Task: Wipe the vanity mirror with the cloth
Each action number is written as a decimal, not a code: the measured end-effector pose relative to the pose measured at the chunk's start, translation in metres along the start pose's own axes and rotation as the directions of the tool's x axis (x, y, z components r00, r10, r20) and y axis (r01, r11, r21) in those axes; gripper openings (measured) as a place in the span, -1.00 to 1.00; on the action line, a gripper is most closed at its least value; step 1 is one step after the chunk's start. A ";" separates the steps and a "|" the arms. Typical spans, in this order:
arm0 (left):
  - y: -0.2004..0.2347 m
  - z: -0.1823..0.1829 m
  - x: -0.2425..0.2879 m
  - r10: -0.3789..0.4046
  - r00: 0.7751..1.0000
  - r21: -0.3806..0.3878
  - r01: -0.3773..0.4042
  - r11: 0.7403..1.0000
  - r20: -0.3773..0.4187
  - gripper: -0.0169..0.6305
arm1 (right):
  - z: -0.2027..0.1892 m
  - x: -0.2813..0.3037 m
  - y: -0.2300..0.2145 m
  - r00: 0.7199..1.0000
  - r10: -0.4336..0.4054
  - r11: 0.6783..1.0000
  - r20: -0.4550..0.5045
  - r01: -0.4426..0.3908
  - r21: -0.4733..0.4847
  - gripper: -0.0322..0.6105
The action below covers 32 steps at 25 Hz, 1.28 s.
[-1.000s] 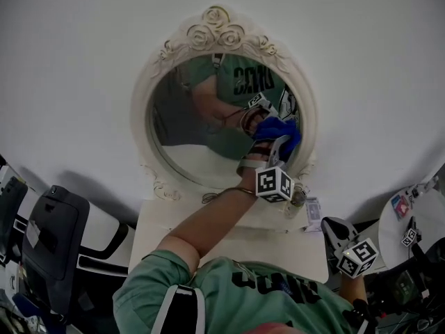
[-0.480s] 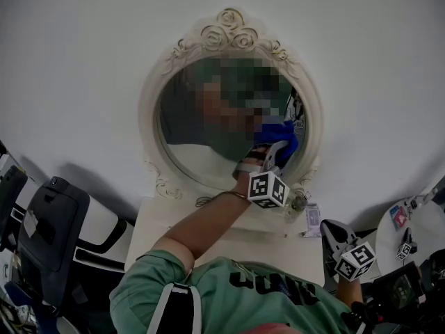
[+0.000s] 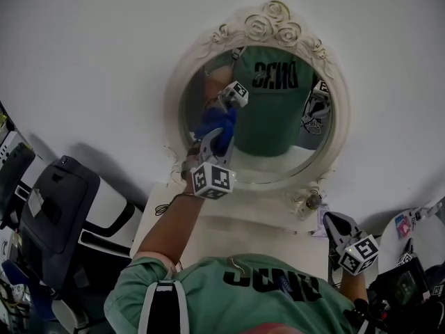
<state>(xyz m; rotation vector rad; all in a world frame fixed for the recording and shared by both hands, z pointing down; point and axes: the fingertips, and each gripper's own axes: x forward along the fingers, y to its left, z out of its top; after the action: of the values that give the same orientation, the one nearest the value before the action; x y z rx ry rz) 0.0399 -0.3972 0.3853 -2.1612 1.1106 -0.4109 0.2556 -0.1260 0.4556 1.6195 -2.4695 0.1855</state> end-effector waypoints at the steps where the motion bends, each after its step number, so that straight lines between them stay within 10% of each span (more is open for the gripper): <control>1: 0.008 -0.010 -0.003 0.016 1.000 -0.007 -0.016 1.000 -0.017 -0.67 | 0.001 0.003 0.003 1.000 0.008 1.000 -0.004 -0.008 -0.005 -0.86; 18: 0.065 -0.092 -0.023 0.156 0.974 -0.034 -0.163 0.986 -0.163 -0.67 | 0.003 0.009 0.011 1.000 0.002 1.000 -0.027 -0.003 -0.023 -0.86; 32: 0.030 -0.044 -0.004 0.058 0.995 -0.052 -0.062 0.997 -0.085 -0.67 | 0.003 0.008 0.015 0.999 0.010 1.000 -0.031 -0.011 -0.025 -0.86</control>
<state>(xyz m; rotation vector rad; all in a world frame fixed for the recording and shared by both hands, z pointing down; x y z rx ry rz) -0.0046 -0.4250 0.3969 -2.1690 1.2432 -0.4517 0.2382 -0.1282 0.4542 1.5827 -2.4481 0.1789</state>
